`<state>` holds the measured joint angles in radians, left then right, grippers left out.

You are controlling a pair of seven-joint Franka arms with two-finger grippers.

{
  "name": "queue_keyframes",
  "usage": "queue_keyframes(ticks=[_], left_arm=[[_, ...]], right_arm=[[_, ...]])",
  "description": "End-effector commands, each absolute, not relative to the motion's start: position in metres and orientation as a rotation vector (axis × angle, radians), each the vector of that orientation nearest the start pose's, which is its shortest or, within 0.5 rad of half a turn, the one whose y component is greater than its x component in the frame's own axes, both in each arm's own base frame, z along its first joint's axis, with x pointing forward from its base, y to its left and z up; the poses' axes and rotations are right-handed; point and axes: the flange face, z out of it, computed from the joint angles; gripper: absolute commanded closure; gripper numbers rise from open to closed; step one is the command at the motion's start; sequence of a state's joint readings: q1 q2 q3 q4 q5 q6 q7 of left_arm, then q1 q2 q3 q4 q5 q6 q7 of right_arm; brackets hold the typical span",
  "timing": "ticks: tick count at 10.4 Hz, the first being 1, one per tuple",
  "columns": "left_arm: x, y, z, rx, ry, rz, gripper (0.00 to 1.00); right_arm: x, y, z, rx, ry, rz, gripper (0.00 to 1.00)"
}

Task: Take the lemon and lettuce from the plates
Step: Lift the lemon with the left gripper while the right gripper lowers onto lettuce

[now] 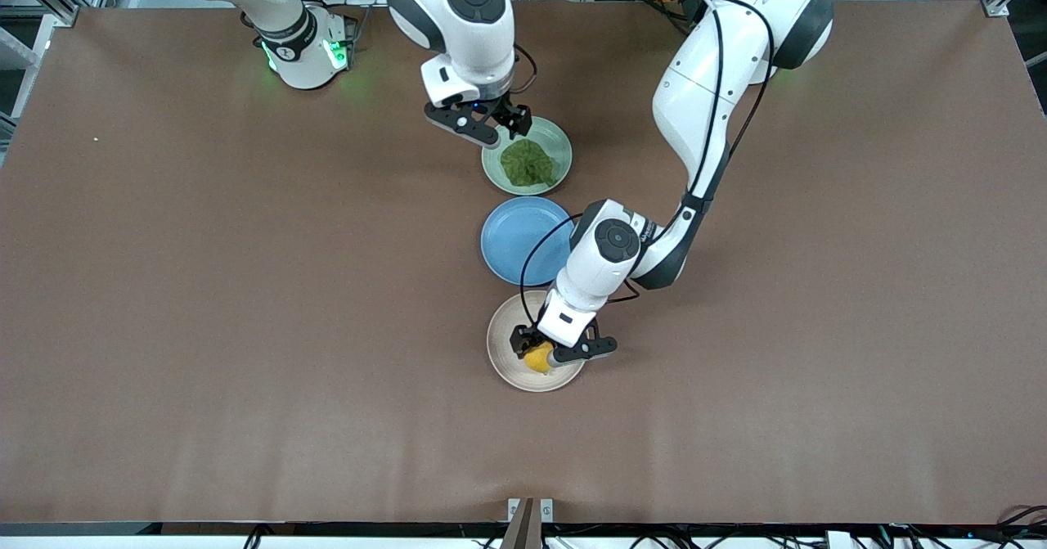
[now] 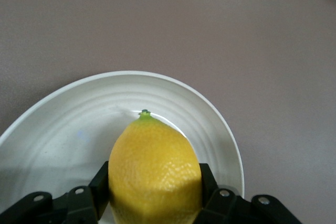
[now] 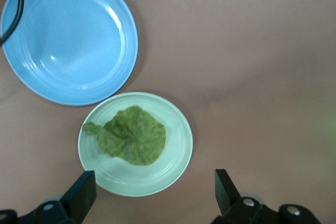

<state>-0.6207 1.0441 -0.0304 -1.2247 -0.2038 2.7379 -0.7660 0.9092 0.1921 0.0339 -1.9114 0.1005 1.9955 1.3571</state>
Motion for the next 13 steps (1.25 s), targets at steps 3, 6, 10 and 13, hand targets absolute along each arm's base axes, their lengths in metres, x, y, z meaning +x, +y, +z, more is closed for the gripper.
queue_keyframes(ticks=[3, 6, 10, 13], left_arm=[[0.638, -0.468, 0.200, -3.469, -0.557, -0.367, 0.99], [0.638, -0.465, 0.217, -3.455, -0.548, -0.275, 0.99], [0.649, -0.440, 0.245, -3.411, -0.573, -0.125, 0.99], [0.659, -0.411, 0.268, -3.369, -0.584, -0.016, 0.99]], right_arm=[[0.299, 0.528, 0.326, -3.068, 0.820, 0.199, 0.00], [0.297, 0.533, 0.294, -3.046, 0.839, 0.179, 0.00], [0.295, 0.537, 0.250, -3.026, 0.837, 0.150, 0.00], [0.293, 0.538, 0.223, -3.017, 0.852, 0.134, 0.00]])
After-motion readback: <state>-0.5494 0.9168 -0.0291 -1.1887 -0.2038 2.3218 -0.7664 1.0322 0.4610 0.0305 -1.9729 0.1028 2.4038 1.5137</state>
